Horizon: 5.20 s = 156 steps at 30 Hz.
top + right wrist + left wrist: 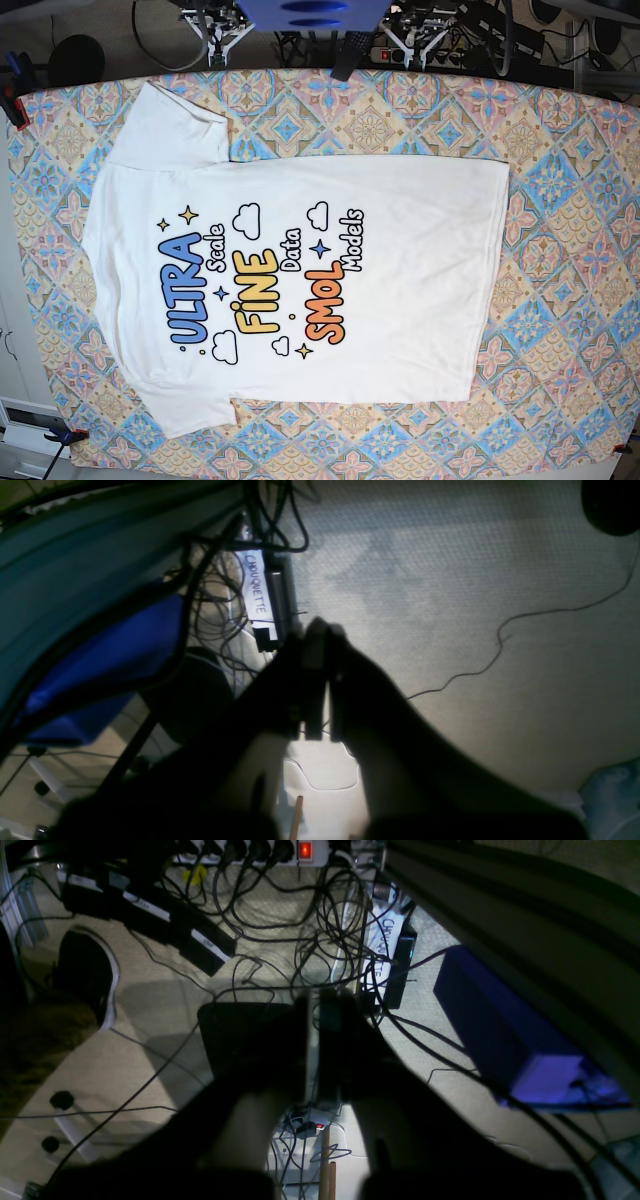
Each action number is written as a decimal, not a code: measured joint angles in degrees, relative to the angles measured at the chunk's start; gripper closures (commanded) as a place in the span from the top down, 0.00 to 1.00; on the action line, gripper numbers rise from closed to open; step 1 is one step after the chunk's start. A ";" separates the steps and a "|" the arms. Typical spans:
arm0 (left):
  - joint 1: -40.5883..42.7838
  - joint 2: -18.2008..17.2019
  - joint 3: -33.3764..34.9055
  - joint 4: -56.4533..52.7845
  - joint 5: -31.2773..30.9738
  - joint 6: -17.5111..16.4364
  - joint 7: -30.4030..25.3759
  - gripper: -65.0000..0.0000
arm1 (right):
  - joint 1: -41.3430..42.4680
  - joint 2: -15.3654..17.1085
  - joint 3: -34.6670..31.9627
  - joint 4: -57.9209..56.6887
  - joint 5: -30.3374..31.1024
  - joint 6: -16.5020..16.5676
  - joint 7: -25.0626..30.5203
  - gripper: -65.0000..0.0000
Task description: Fold the T-shirt properly
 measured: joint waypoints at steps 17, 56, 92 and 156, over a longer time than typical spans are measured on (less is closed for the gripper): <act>22.21 -8.79 0.11 24.90 0.28 0.07 1.05 0.02 | -26.29 5.57 0.04 27.08 -0.09 0.59 -0.52 0.00; 32.11 -18.60 -13.84 95.80 -55.67 0.90 34.18 0.36 | -51.65 7.87 19.61 101.00 26.56 0.00 -24.22 0.00; 4.94 -12.48 -23.39 62.71 -65.83 0.17 42.12 0.34 | -47.34 7.48 19.50 101.00 26.58 0.02 -28.89 0.00; 7.52 -12.37 -23.26 62.75 -65.88 0.15 44.30 0.00 | -27.12 7.76 16.52 83.97 42.66 8.87 -41.38 0.52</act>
